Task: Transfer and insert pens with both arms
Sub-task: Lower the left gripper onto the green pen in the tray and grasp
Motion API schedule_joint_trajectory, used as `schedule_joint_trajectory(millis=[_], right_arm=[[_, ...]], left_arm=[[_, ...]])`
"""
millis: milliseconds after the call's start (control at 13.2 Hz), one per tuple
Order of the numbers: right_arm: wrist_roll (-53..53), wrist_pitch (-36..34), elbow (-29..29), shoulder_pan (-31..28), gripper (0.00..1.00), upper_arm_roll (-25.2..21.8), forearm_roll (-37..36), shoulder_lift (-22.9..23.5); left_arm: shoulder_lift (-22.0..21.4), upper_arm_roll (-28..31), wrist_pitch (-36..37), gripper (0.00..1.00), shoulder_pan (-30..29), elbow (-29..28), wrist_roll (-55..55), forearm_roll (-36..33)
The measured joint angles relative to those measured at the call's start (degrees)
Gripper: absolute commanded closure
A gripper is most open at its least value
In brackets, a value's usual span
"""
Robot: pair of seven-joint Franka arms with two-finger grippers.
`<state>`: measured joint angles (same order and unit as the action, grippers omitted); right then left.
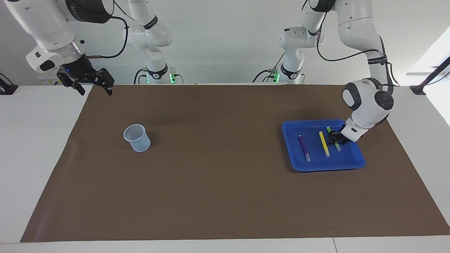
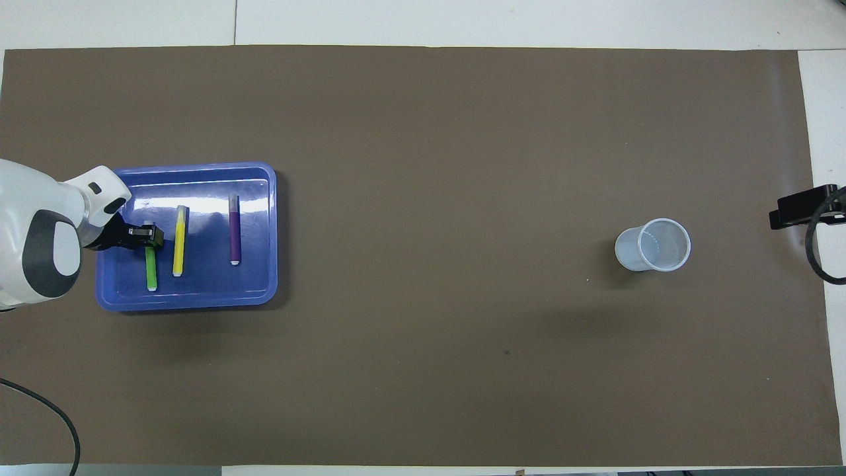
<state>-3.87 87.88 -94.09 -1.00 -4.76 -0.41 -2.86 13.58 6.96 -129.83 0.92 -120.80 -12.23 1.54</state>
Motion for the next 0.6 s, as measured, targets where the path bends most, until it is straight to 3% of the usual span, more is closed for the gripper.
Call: schedule_joint_trajectory(millis=[227, 605], right_arm=[[0.00, 0.00, 0.00, 0.00, 0.00, 0.00, 0.00, 0.00], [0.00, 0.00, 0.00, 0.00, 0.00, 0.00, 0.00, 0.00]], left_arm=[[-0.08, -0.15, 0.00, 1.00, 0.08, 0.13, -0.01, 0.09], [-0.09, -0.17, 0.01, 1.00, 0.09, 0.15, -0.03, 0.10]])
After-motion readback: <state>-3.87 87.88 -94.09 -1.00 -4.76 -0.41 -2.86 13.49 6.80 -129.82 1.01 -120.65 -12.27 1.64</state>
